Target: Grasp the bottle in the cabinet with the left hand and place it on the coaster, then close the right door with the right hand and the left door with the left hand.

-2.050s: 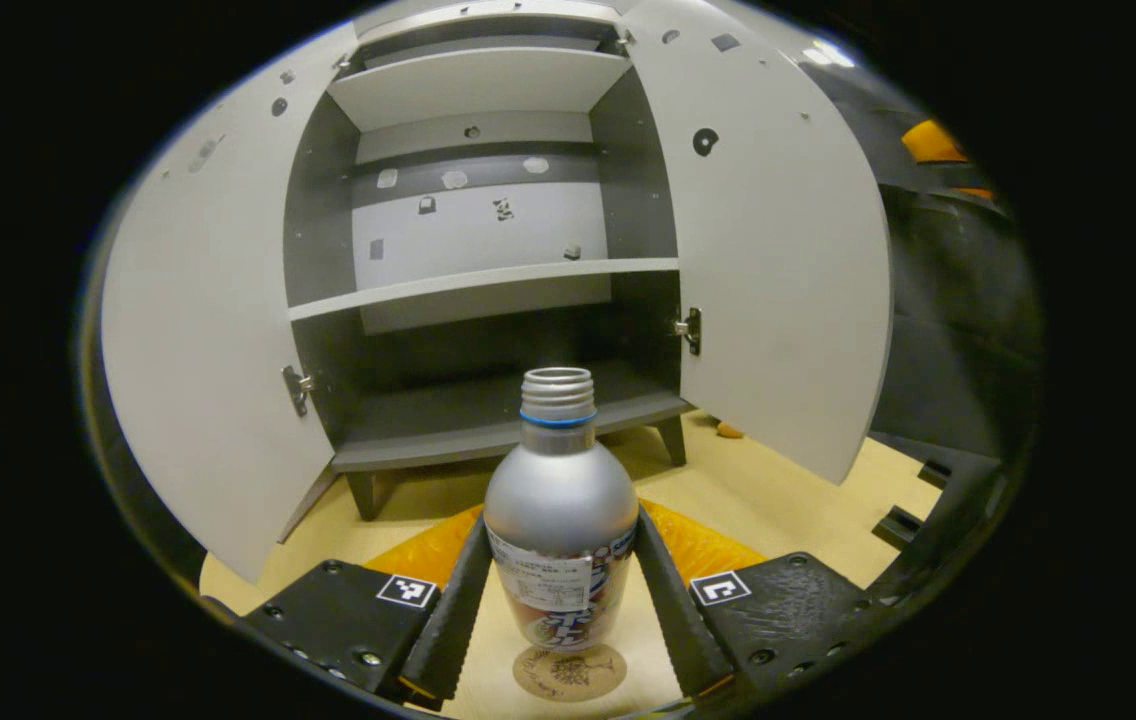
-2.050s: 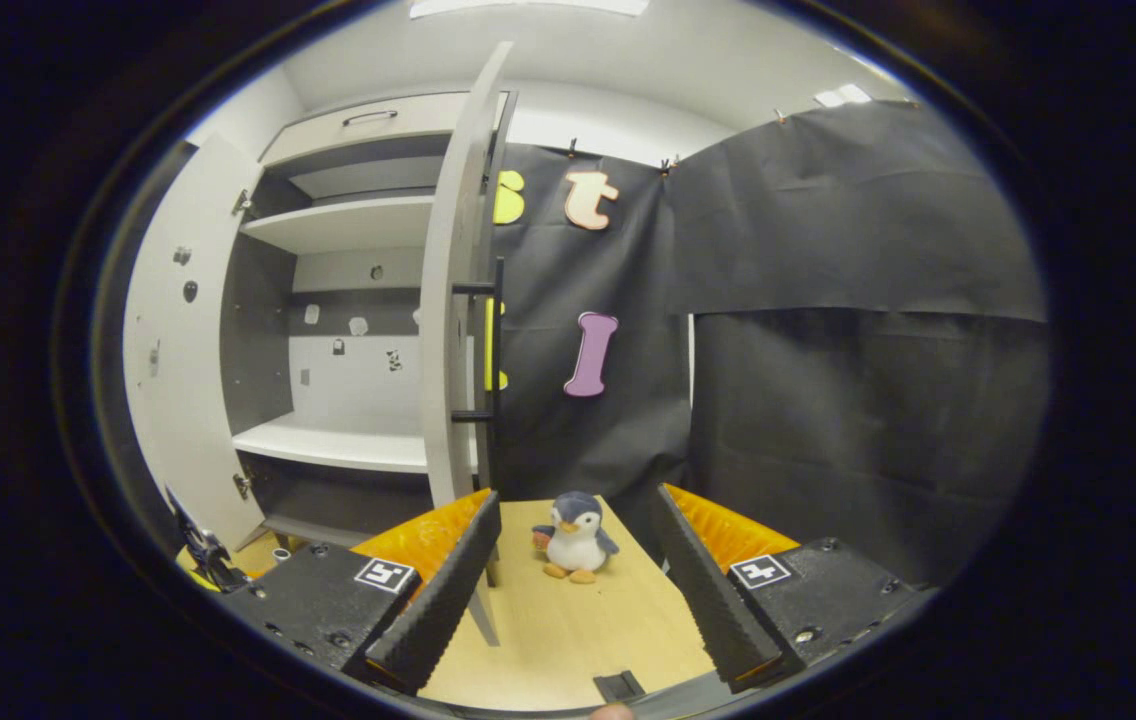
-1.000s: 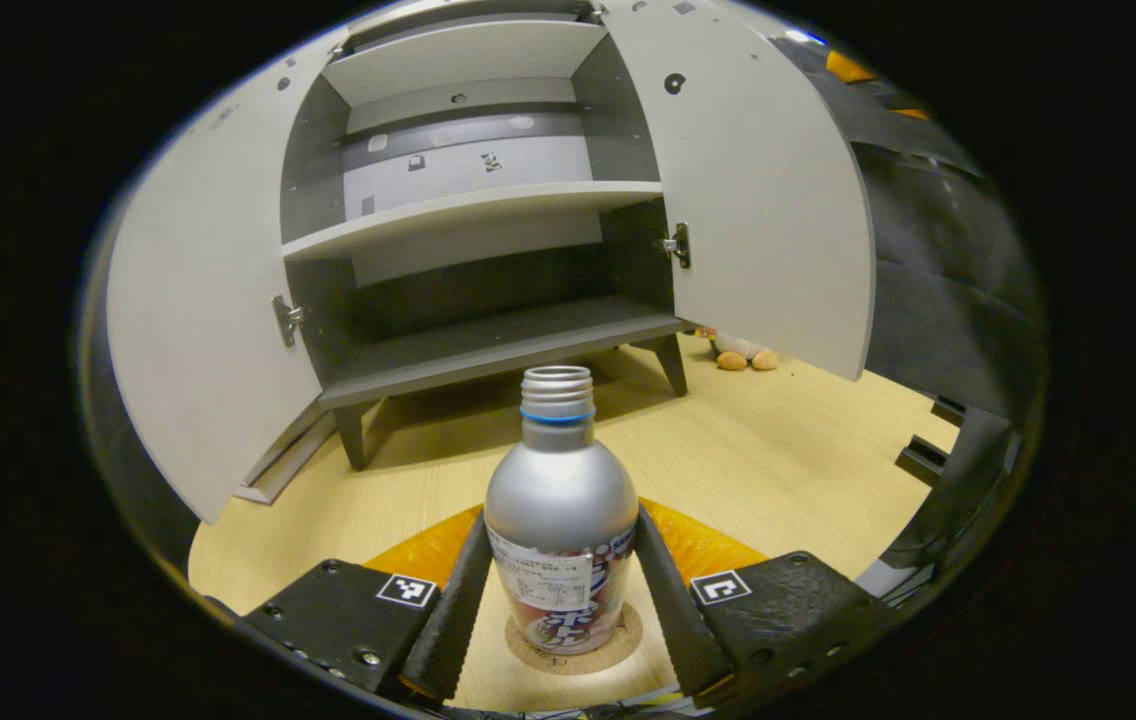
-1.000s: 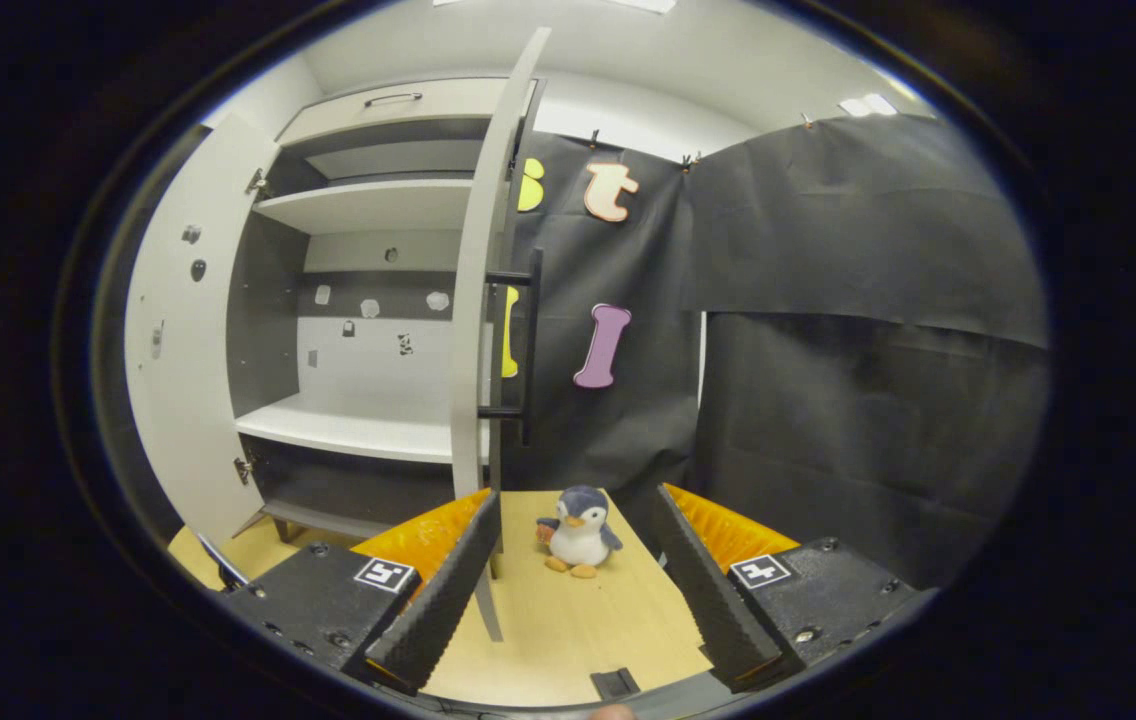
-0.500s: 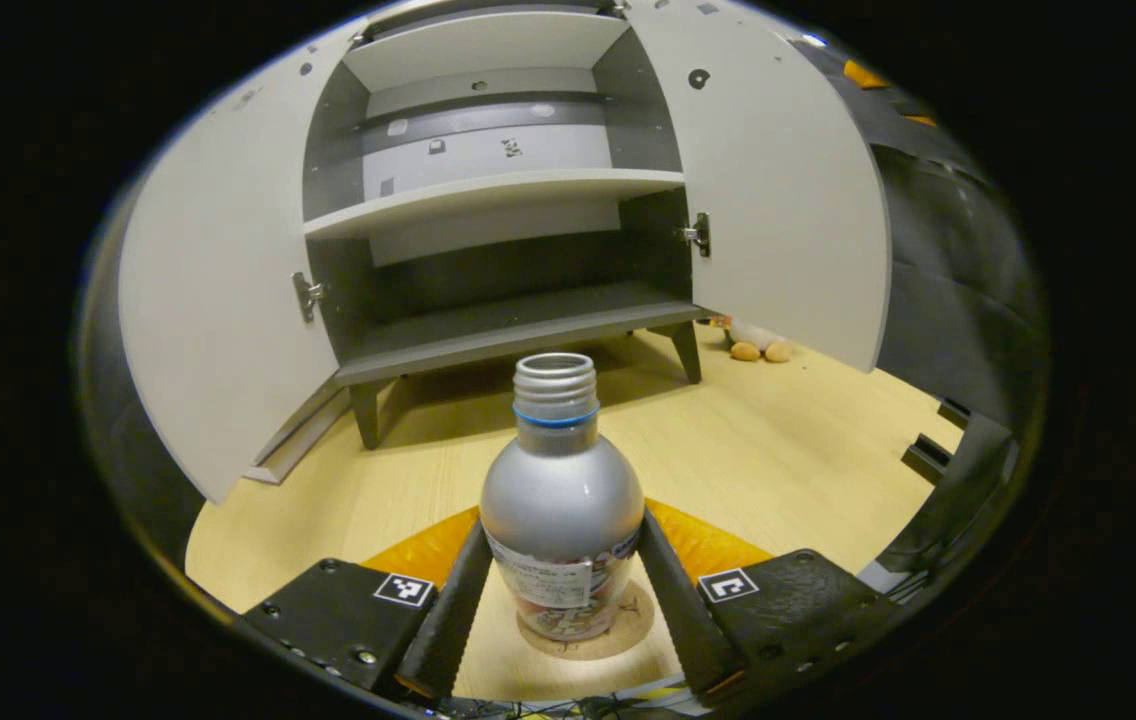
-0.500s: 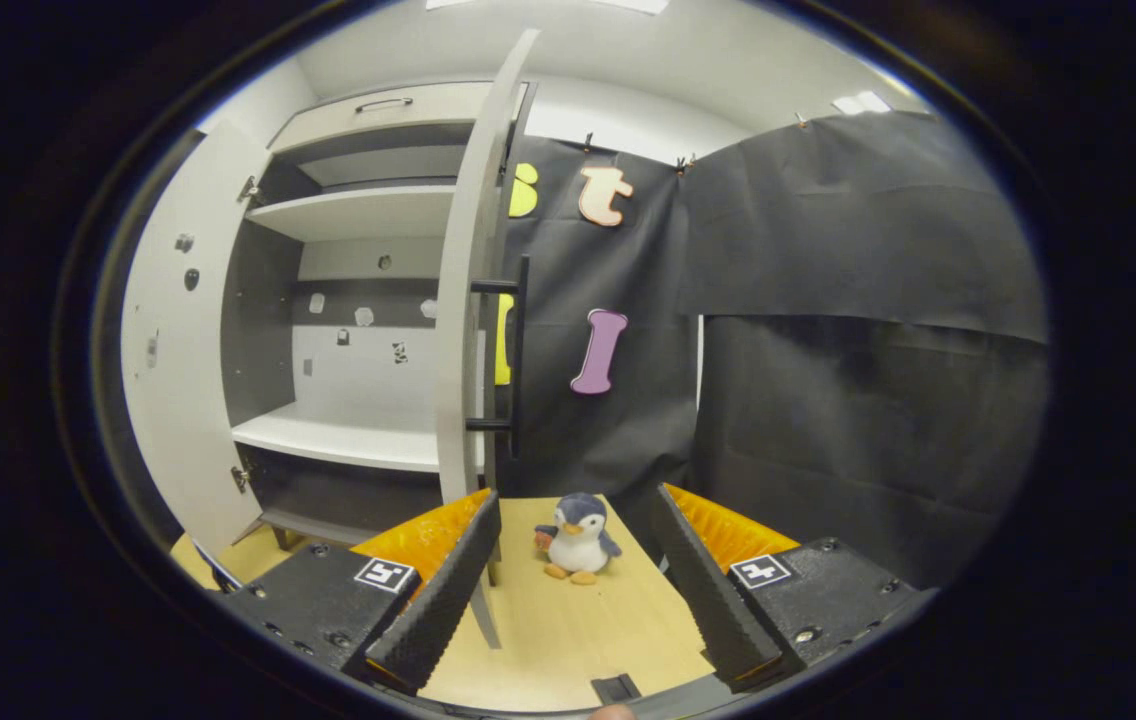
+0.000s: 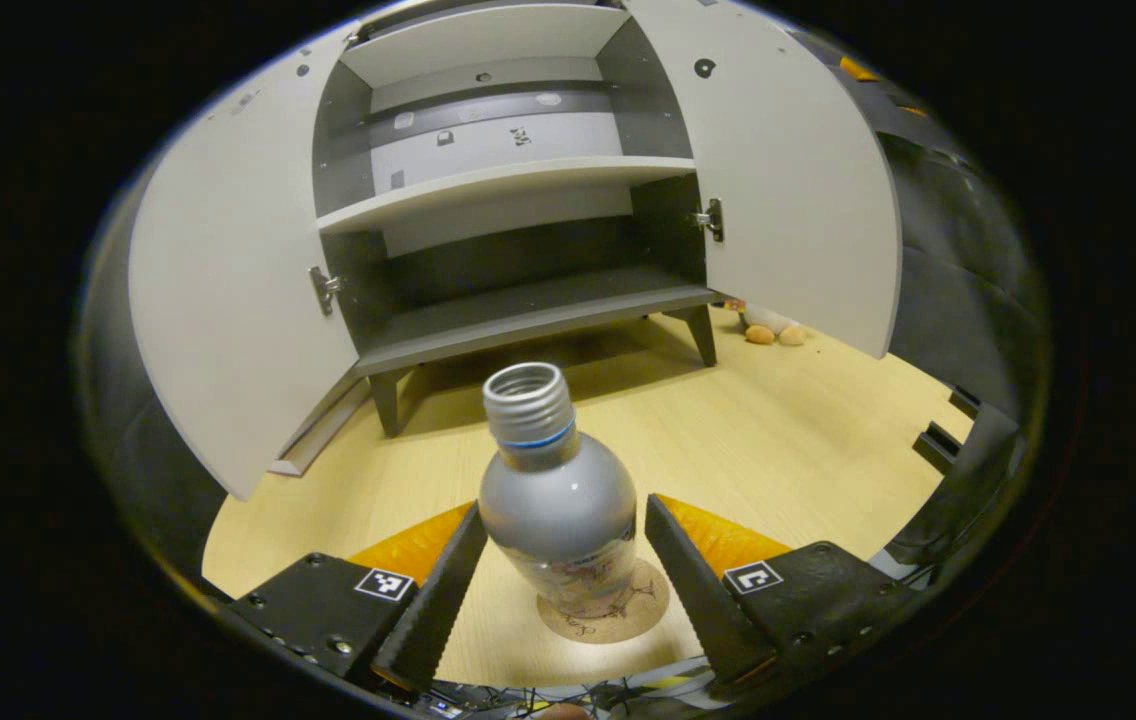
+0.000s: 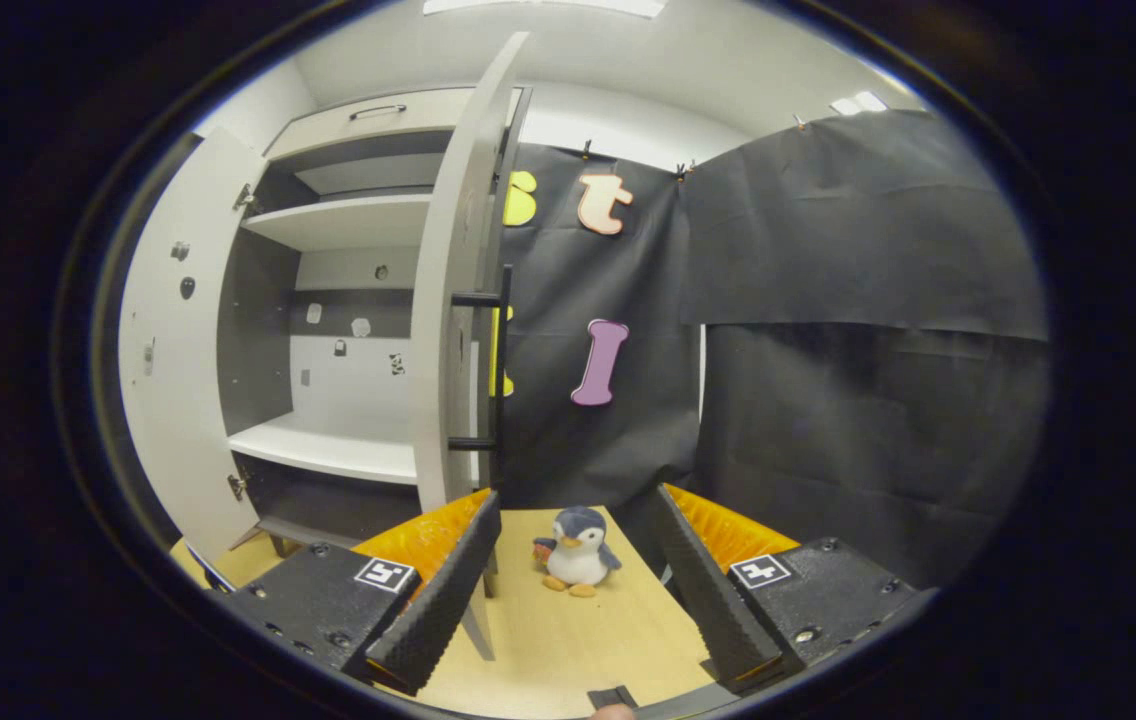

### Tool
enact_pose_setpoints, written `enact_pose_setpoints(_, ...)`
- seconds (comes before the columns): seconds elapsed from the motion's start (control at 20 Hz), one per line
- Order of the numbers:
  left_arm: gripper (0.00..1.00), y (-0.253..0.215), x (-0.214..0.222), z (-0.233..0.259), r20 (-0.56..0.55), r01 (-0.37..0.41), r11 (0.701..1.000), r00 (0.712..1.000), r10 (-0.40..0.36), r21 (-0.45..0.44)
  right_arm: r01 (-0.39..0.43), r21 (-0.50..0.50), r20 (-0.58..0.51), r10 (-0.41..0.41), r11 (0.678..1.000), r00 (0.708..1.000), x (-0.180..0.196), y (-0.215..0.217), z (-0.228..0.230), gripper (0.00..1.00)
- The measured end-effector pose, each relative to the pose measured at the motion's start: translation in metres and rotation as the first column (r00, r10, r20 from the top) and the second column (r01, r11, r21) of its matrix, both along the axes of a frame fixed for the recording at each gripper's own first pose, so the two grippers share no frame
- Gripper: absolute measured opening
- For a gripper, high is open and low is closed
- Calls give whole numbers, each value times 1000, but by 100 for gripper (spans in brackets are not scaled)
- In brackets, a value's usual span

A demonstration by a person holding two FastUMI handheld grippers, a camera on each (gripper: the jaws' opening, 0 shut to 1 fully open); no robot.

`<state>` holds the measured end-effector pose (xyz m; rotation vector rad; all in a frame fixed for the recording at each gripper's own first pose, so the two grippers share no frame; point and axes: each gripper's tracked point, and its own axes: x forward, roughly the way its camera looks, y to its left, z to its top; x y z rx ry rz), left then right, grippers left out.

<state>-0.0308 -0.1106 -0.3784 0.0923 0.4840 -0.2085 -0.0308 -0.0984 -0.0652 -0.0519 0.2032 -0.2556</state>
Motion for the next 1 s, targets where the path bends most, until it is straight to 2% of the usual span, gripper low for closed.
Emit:
enact_pose_setpoints(0.05, 97, 2, 0, 3, 0, -7, 1000, 1000, 7, 2, 3, 1, 5, -3, 1000, 1000, 2, -3, 1, 97)
enact_pose_setpoints(0.2, 98, 7, -2, 18, 15, -24, 1000, 1000, 24, -3, 5, 6, 28, -5, 1000, 1000, 10, -12, 8, 100)
enact_pose_setpoints(0.25, 98, 10, -2, 23, 21, -32, 999, 999, 32, -3, 6, 6, 37, -6, 1000, 999, 14, -15, 11, 97)
enact_pose_setpoints(0.3, 98, 12, -2, 28, 25, -39, 999, 999, 39, -6, 6, 7, 47, -7, 1000, 999, 17, -18, 15, 100)
enact_pose_setpoints(0.5, 98, 21, -8, 55, 44, -77, 997, 996, 78, -25, 16, 23, 98, -18, 1000, 995, 30, -30, 31, 97)
enact_pose_setpoints(0.55, 98, 22, -8, 66, 63, -82, 996, 994, 85, -35, 13, 28, 108, -16, 1000, 994, 35, -31, 34, 100)
enact_pose_setpoints(0.75, 98, 29, -6, 104, 100, -112, 989, 988, 122, -100, -22, 36, 107, 18, 999, 994, 53, -24, 39, 100)
enact_pose_setpoints(1.0, 98, 65, -1, 147, 165, -173, 980, 968, 188, -98, -55, 4, 113, 54, 998, 992, 61, -18, 43, 94)
